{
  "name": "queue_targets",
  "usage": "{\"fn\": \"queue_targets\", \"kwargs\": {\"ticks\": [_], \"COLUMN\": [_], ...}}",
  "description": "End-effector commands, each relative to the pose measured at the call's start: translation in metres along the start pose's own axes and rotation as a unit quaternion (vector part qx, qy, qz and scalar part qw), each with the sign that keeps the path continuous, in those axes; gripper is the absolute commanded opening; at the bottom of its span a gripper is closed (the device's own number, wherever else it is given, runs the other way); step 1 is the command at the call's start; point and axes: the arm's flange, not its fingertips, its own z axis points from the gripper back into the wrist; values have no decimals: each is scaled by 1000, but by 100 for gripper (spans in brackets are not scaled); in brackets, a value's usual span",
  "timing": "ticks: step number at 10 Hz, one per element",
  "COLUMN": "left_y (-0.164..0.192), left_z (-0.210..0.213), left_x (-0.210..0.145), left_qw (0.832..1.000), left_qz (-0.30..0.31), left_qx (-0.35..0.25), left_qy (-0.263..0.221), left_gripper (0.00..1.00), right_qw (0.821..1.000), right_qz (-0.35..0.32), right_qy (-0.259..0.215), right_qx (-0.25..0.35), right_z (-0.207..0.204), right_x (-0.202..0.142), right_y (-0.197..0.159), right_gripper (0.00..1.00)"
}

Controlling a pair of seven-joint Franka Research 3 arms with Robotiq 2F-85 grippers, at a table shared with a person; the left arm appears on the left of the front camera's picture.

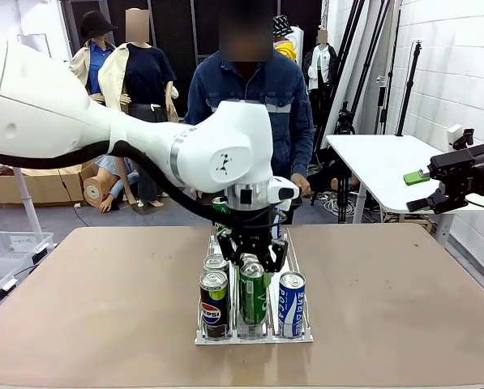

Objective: Retrieve and hand over the desired beverage to the person.
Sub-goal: Pick up another can of the same type that the person held from the Automatic Can Dispenser.

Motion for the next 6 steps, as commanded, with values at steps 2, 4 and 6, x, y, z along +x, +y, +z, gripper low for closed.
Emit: {"fn": "queue_targets", "kwargs": {"ticks": [2, 4, 6], "left_y": [-14, -23, -32], "left_z": [51, 85, 121], "left_x": [0, -5, -15], "left_qw": [1000, 999, 998], "left_qz": [-6, 0, -2], "left_qx": [23, 43, 54], "left_qy": [-8, -4, -15], "left_gripper": [0, 0, 0], "right_qw": [1000, 1000, 1000], "right_qz": [0, 0, 0], "right_qy": [0, 0, 0], "right_qx": [2, 2, 2], "right_z": [0, 0, 0], "right_x": [0, 0, 0], "right_y": [0, 0, 0], "right_gripper": [100, 100, 100]}}
